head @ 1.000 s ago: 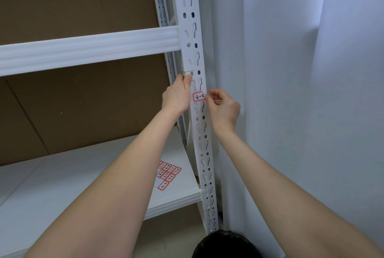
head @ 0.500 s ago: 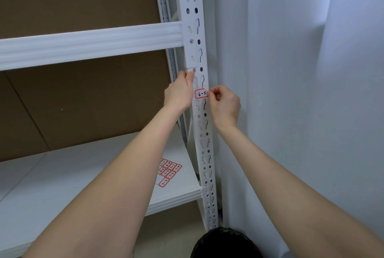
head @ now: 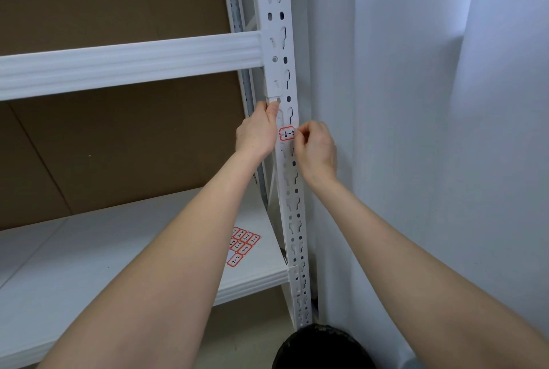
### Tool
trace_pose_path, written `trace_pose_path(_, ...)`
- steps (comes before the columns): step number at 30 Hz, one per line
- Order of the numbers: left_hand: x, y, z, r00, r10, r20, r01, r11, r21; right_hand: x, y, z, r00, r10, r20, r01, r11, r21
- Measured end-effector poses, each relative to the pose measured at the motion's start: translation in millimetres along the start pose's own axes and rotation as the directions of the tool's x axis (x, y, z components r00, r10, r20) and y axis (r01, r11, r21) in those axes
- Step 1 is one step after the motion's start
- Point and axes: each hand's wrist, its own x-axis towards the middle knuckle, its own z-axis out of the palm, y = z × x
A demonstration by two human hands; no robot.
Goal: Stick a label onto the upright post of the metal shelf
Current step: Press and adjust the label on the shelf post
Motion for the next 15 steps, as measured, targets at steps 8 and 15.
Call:
trace_pose_path(8, 0.8, -0.8, 0.1, 1.000, -0.003, 0.004, 0.003, 1.000, -0.009, -2.0, 9.9, 3.7, 0.994, 0.062, -0.090, -0.043, 0.978, 0.203)
trace_pose_path(15, 0.2, -1.0, 0.1, 1.000, 0.008, 0.005, -0.008, 1.000, -0.021, -5.5, 7.7, -3.5, 0.988, 0.129, -0.088, -0.104, 0.964, 0.245)
